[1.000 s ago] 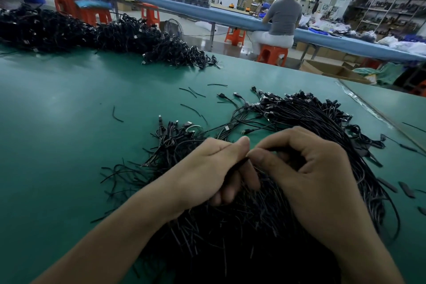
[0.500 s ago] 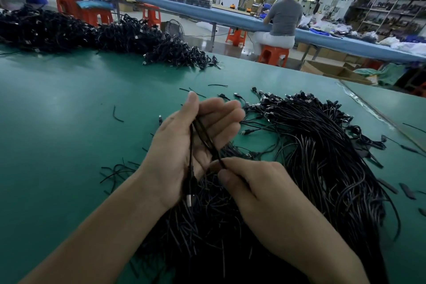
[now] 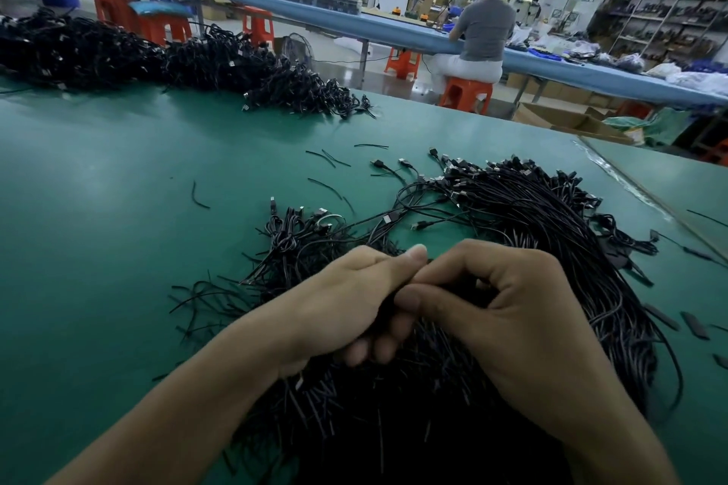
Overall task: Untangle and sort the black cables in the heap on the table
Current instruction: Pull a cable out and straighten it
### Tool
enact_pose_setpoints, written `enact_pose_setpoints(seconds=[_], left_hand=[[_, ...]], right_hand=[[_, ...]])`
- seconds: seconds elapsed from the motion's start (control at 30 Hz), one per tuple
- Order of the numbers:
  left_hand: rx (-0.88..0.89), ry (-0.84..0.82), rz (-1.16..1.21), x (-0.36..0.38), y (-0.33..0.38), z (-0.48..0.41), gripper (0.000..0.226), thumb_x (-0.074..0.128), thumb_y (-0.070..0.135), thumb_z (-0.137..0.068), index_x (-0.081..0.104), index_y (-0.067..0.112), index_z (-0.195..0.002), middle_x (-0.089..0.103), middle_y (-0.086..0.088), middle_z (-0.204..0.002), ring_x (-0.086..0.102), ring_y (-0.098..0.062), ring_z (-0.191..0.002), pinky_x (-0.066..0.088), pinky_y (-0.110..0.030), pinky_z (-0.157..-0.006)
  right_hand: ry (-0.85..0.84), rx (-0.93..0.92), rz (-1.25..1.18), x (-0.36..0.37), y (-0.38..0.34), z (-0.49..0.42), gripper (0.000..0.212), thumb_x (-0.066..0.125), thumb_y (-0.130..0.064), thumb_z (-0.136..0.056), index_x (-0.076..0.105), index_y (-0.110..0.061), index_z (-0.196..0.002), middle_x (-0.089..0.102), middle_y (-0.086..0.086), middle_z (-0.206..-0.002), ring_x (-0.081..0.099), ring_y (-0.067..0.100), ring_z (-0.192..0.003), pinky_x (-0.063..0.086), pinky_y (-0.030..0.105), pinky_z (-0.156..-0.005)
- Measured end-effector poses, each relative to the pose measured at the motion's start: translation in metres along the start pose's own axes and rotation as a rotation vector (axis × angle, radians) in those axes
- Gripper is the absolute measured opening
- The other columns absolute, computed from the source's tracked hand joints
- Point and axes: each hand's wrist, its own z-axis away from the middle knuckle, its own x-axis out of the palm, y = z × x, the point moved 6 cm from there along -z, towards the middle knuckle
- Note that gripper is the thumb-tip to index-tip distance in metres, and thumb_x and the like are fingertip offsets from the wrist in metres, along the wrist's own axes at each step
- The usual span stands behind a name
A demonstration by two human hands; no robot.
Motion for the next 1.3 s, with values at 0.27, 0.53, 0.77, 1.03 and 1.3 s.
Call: enact_pose_setpoints(seconds=[0.27, 0.53, 0.77, 1.03, 1.3], left_hand=[[0.044, -0.2, 0.322, -0.001, 0.005, 0.005, 0.059, 0.045, 0.057, -0.092, 0.036, 0.022, -0.045, 0.037, 0.003, -0.038, 0.024, -0.006, -0.028, 0.019, -0.011, -0.031], [0.025, 0.097, 0.187, -0.009, -0.002, -0.004, 0.063, 0.048, 0.045, -0.099, 0.04, 0.019, -0.042, 0.041, 0.002, -0.048, 0.038, -0.011, -0.044, 0.037, -0.016, -0.047], [-0.126, -0.121, 0.577, 0.018, -0.004, -0.003, 0.049, 0.04, 0.046, -0.094, 0.071, 0.013, -0.077, 0.063, -0.01, -0.066, 0.064, -0.022, -0.056, 0.059, -0.04, -0.064], [-0.098, 0.086, 0.277, 0.001, -0.015, -0.01, 0.066, 0.034, 0.064, -0.097, 0.059, 0.021, -0.052, 0.035, 0.005, -0.044, 0.022, -0.008, -0.031, 0.019, -0.008, -0.037], [0.002, 0.355, 0.399, -0.029, -0.018, -0.009, 0.062, 0.034, 0.064, -0.097, 0.039, 0.025, -0.05, 0.04, 0.003, -0.044, 0.032, -0.011, -0.031, 0.024, -0.014, -0.031]], right_hand=[[0.077, 0.153, -0.286, -0.003, 0.018, -0.003, 0.015, 0.075, -0.037, -0.077, 0.068, -0.024, -0.077, 0.073, 0.007, -0.084, 0.069, 0.025, -0.077, 0.057, 0.041, -0.072], [0.04, 0.173, -0.04, 0.001, 0.022, -0.001, 0.016, 0.071, -0.016, -0.088, 0.062, -0.026, -0.081, 0.072, -0.006, -0.077, 0.067, 0.015, -0.069, 0.057, 0.048, -0.068], [0.231, 0.067, -0.004, 0.006, 0.012, -0.003, 0.015, 0.072, -0.015, -0.083, 0.061, -0.024, -0.08, 0.069, -0.004, -0.075, 0.065, 0.015, -0.064, 0.053, 0.041, -0.06], [0.241, 0.118, 0.076, -0.002, 0.021, -0.004, 0.012, 0.075, -0.022, -0.084, 0.066, -0.027, -0.079, 0.07, -0.012, -0.073, 0.068, 0.009, -0.068, 0.053, 0.023, -0.061], [-0.13, 0.572, 0.487, 0.0, 0.072, 0.011, 0.023, 0.069, -0.048, -0.087, 0.065, -0.028, -0.077, 0.065, -0.011, -0.076, 0.061, -0.001, -0.07, 0.05, 0.013, -0.063]])
